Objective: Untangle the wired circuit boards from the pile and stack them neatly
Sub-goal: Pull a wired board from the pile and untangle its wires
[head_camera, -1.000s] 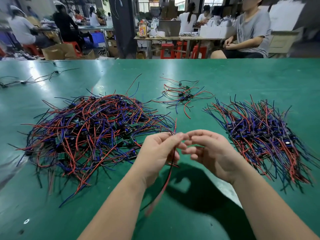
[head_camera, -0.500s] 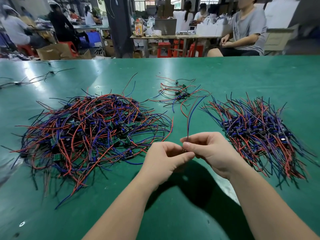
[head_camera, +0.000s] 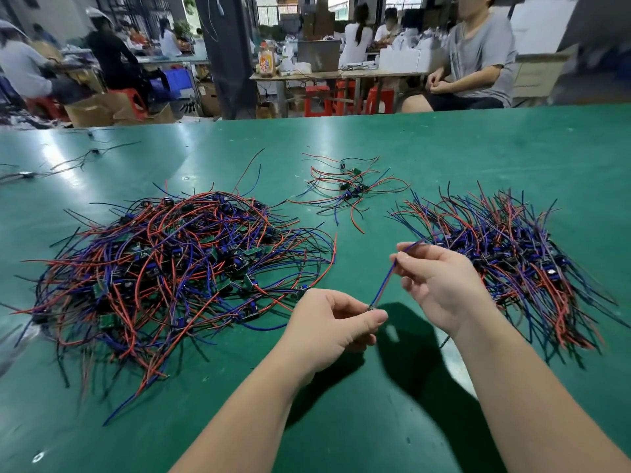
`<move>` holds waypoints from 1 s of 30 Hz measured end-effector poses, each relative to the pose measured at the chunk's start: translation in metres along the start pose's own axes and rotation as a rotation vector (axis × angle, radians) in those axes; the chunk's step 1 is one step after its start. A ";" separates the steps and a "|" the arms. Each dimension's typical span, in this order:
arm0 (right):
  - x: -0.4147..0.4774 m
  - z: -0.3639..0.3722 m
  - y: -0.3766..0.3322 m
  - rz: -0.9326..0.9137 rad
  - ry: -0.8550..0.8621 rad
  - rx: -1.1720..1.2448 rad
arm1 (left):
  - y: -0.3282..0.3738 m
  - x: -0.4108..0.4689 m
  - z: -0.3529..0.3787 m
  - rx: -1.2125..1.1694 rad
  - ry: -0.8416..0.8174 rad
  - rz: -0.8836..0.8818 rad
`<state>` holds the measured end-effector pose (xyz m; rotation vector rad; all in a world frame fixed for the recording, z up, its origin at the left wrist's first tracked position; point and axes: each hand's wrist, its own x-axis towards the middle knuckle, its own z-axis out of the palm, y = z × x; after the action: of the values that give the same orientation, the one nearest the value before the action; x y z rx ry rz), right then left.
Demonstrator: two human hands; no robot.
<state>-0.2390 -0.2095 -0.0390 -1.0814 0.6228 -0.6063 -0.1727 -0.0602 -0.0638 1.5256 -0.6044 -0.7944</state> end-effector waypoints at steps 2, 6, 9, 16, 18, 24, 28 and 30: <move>0.005 -0.007 -0.006 -0.026 0.068 0.116 | -0.002 -0.001 0.000 0.041 -0.028 -0.024; 0.013 -0.023 -0.015 -0.097 0.144 0.180 | -0.003 -0.004 0.001 0.060 -0.082 -0.050; 0.015 -0.025 -0.011 -0.154 0.153 0.130 | -0.002 -0.005 0.002 0.073 -0.080 -0.056; 0.013 -0.021 -0.009 -0.217 0.091 0.085 | 0.006 -0.010 0.004 -0.089 -0.088 -0.045; 0.013 -0.020 -0.010 -0.137 0.038 0.113 | 0.012 -0.010 0.004 -0.249 -0.080 -0.015; 0.002 -0.007 0.010 0.131 -0.328 -0.241 | 0.028 -0.007 -0.007 -0.774 -0.070 0.013; -0.013 0.013 0.022 -0.075 -0.414 -0.222 | 0.027 -0.006 -0.009 -0.792 0.077 0.064; -0.018 0.019 0.025 -0.129 -0.416 -0.112 | 0.025 -0.005 -0.008 -0.709 0.200 0.031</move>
<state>-0.2342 -0.1762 -0.0523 -1.3148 0.2282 -0.4410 -0.1679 -0.0538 -0.0383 0.9209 -0.1595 -0.7172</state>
